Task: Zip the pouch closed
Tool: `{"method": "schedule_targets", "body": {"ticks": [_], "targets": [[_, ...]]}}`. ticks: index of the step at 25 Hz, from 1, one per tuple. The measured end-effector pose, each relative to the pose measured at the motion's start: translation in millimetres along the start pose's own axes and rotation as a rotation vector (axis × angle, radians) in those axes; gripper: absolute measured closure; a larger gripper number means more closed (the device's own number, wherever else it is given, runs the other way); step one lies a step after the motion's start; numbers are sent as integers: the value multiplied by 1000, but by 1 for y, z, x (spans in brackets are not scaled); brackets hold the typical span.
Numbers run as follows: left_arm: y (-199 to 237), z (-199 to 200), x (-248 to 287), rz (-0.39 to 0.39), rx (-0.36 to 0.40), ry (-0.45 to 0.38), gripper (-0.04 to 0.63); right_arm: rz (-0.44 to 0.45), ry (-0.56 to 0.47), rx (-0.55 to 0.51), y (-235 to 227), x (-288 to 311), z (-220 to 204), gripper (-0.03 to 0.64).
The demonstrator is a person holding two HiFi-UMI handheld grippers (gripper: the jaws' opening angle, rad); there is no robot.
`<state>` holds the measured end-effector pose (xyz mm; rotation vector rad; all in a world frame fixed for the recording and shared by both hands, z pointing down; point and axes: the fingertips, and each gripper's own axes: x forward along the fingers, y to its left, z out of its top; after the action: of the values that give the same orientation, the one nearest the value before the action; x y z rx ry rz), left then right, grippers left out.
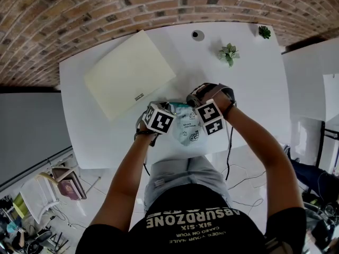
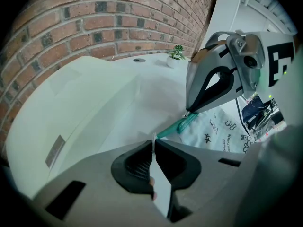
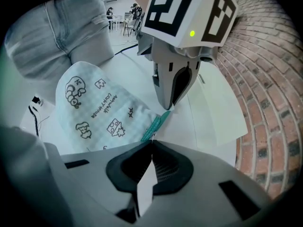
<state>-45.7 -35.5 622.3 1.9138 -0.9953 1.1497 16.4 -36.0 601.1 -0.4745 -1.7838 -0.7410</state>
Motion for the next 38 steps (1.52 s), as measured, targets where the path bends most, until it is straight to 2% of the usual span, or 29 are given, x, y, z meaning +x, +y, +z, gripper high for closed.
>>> {"method": "schedule_targets", "body": {"ticks": [12,38], "targets": [[0,-1,0,-14,-2,0,569,-9,-21,32,3,-4,1,615],[0,-1,1,2,16,2,569,-17,9,67,10,-4,-9,615]]}}
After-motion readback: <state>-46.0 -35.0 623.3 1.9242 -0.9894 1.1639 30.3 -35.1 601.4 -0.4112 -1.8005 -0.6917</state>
